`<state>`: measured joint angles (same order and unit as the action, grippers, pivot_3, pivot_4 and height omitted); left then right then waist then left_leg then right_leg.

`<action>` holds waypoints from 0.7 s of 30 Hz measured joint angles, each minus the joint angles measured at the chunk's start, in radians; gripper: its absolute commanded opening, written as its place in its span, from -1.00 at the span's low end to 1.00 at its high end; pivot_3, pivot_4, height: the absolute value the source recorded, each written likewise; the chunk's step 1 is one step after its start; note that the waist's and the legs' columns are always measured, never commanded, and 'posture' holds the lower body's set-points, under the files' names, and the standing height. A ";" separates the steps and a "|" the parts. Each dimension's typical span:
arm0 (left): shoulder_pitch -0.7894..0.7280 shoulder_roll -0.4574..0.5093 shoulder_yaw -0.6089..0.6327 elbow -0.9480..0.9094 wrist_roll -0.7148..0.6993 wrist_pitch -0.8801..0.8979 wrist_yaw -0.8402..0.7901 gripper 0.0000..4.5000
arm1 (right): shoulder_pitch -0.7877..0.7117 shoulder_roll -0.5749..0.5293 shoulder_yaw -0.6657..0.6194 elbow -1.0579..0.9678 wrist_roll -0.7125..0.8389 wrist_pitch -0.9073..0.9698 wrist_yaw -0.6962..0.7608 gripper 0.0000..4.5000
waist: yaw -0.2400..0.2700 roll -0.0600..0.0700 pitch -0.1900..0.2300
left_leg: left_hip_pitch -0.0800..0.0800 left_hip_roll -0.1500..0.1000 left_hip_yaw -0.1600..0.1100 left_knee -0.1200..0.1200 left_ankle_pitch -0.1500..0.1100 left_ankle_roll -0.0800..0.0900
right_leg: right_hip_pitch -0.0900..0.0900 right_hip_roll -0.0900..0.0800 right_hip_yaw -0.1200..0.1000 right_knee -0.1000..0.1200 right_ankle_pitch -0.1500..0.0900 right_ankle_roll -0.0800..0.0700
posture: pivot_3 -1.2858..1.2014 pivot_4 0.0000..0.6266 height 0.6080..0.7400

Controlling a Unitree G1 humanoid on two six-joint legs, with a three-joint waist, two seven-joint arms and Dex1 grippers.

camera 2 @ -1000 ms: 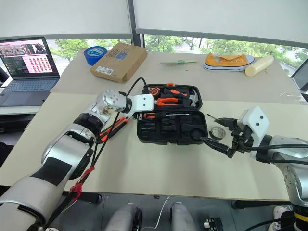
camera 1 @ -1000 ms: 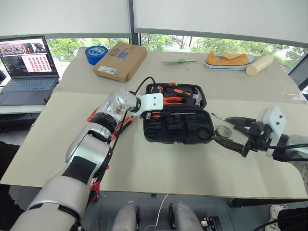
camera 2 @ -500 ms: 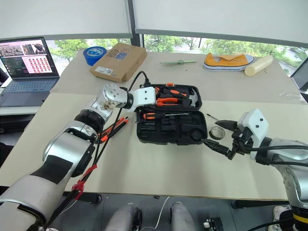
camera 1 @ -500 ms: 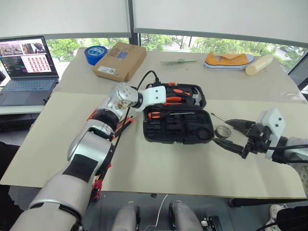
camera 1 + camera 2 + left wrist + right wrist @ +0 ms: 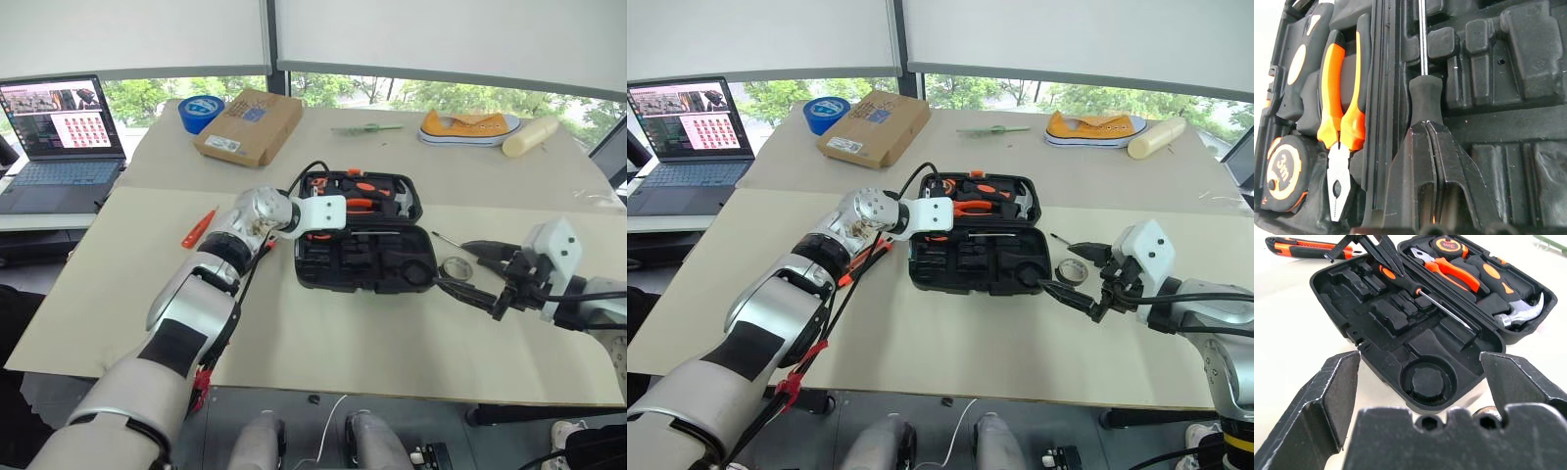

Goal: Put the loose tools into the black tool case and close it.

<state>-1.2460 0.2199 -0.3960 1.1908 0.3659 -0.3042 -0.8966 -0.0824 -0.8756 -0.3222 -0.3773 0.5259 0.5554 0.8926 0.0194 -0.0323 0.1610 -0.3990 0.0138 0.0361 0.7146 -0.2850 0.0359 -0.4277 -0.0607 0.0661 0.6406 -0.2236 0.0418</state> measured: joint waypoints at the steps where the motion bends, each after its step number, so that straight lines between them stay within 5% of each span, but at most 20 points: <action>1: 0.000 0.000 0.000 0.001 0.003 0.000 0.001 -0.96 | 0.001 0.000 0.000 -0.006 0.001 0.000 -0.002 1.00 | -0.001 0.000 0.000 | 0.001 0.000 0.000 0.000 0.000 0.000 | 0.002 0.000 0.000 -0.001 0.000 0.000 | 0.03 -0.52 0.92; 21: 0.001 -0.015 0.038 0.027 -0.014 0.022 -0.016 -0.96 | 0.033 0.004 -0.005 0.007 -0.013 -0.003 -0.031 1.00 | -0.004 0.000 -0.001 | 0.004 0.000 0.000 0.000 0.000 0.000 | 0.004 0.000 0.000 -0.002 0.000 0.001 | 0.03 -0.52 0.92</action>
<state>-1.2453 0.2049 -0.3583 1.2181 0.3521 -0.2823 -0.9127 -0.0492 -0.8713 -0.3272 -0.3700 0.5125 0.5524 0.8619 0.0153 -0.0324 0.1603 -0.3953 0.0136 0.0356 0.7146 -0.2852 0.0362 -0.4235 -0.0605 0.0662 0.6390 -0.2240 0.0424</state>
